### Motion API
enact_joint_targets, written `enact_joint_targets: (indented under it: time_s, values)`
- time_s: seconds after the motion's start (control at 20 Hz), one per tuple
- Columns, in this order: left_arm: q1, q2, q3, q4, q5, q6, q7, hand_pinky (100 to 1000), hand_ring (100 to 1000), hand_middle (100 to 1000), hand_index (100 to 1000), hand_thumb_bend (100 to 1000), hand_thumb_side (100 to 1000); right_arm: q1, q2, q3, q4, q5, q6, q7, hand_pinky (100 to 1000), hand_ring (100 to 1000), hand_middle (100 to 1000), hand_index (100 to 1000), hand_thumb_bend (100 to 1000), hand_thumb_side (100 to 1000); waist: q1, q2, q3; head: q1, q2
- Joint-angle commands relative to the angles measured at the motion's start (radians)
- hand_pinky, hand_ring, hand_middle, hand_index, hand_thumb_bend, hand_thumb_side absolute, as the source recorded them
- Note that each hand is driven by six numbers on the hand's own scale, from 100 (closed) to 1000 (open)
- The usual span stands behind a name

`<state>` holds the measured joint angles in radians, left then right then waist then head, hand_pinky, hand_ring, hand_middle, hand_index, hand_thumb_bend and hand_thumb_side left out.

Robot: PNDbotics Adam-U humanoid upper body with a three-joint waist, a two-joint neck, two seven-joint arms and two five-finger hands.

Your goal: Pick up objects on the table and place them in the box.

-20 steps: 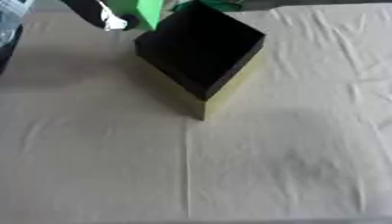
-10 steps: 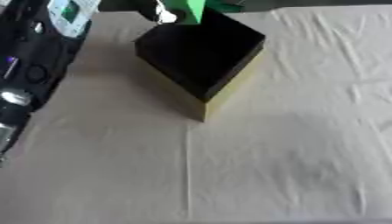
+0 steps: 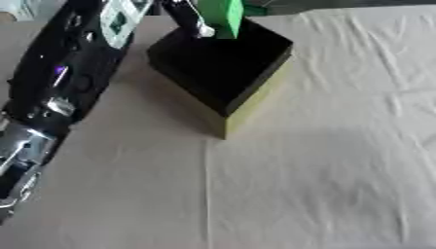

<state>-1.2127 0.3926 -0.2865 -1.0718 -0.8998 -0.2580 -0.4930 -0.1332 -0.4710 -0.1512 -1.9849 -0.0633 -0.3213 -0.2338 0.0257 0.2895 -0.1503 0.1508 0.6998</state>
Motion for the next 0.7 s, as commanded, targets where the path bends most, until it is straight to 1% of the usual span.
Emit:
enact_joint_targets:
  time_s: [0.05,0.1,0.15,0.2,0.25,0.35,0.55,0.6,0.7]
  values:
    - [-0.018,-0.008,0.01,0.011,-0.024,-0.007,0.028,644,734,635,782,345,313,-0.012,-0.009,-0.001,-0.015,-0.007,0.005,0.004,722,690,615,890,100,1000,-0.002,-0.017,-0.003,0.005,-0.012]
    - [-0.016,-0.013,0.01,0.015,-0.027,-0.009,0.036,659,751,655,801,378,333,-0.013,-0.008,-0.001,-0.015,-0.008,0.007,0.005,722,690,614,890,100,1000,-0.001,-0.016,-0.004,0.005,-0.012]
    - [-0.015,-0.017,0.01,0.018,-0.033,-0.008,0.044,693,789,691,833,456,381,-0.014,-0.006,0.0,-0.015,-0.008,0.008,0.006,721,689,613,890,100,1000,-0.001,-0.016,-0.005,0.006,-0.012]
    - [-0.013,-0.02,0.01,0.022,-0.04,-0.009,0.051,711,810,718,850,502,402,-0.015,-0.005,0.0,-0.015,-0.009,0.009,0.007,721,688,613,890,100,1000,0.0,-0.015,-0.007,0.006,-0.013]
    - [-0.011,-0.022,0.008,0.024,-0.05,-0.011,0.055,747,845,763,876,610,449,-0.015,-0.003,0.0,-0.015,-0.009,0.01,0.008,721,688,613,890,100,1000,0.001,-0.015,-0.008,0.006,-0.013]
    - [-0.01,-0.024,0.007,0.025,-0.073,-0.018,0.059,785,880,795,894,701,460,-0.016,-0.002,0.0,-0.015,-0.01,0.012,0.008,720,688,612,890,100,1000,0.002,-0.015,-0.009,0.005,-0.012]
    - [-0.011,-0.029,0.008,0.025,-0.107,-0.031,0.051,798,896,814,919,760,489,-0.017,0.0,0.0,-0.015,-0.011,0.015,0.009,720,687,612,890,100,1000,0.005,-0.015,-0.01,0.005,-0.01]
    - [-0.011,-0.03,0.009,0.026,-0.111,-0.032,0.049,800,899,816,920,764,490,-0.018,0.001,0.0,-0.015,-0.011,0.015,0.009,720,687,612,890,100,1000,0.006,-0.015,-0.011,0.005,-0.009]
    - [-0.01,-0.031,0.012,0.026,-0.116,-0.033,0.049,791,892,807,913,745,489,-0.018,0.001,-0.001,-0.015,-0.012,0.016,0.009,719,688,612,890,100,1000,0.007,-0.015,-0.012,0.005,-0.007]
